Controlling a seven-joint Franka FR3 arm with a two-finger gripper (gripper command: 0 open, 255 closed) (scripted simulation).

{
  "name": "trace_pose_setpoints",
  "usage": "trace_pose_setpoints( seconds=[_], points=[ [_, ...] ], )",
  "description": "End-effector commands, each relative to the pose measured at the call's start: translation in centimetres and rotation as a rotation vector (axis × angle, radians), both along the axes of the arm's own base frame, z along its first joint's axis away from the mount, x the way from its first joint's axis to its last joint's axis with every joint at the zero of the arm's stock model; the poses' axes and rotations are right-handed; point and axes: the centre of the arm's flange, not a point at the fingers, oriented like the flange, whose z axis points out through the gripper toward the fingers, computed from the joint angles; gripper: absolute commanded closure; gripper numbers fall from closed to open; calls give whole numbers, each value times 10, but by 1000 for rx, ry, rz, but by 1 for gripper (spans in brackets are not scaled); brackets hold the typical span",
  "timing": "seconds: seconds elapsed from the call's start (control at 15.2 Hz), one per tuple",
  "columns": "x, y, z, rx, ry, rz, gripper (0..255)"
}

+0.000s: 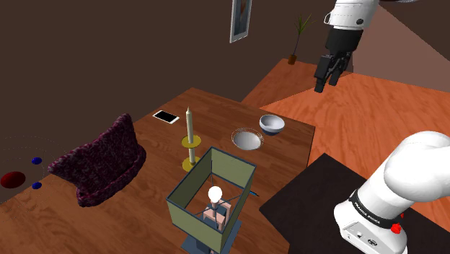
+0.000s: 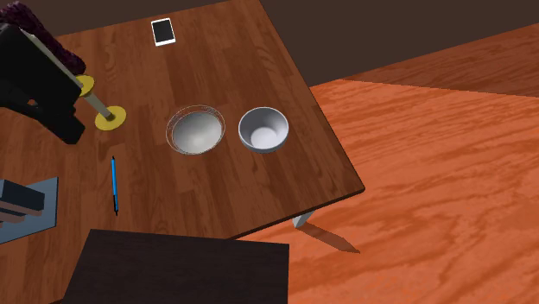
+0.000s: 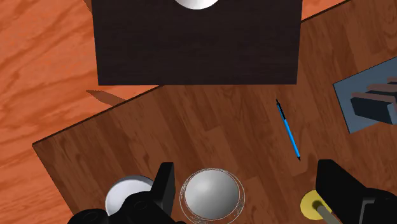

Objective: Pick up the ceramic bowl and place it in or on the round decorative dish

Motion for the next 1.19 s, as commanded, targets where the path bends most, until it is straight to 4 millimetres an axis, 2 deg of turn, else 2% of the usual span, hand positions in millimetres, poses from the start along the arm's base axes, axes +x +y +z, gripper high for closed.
trace_pose_setpoints(
  seconds=[0.0,1.12],
  points=[
    [0,0,0,0,0,0,0],
    [135,-60,-169,-27,15,50,0]
  ],
)
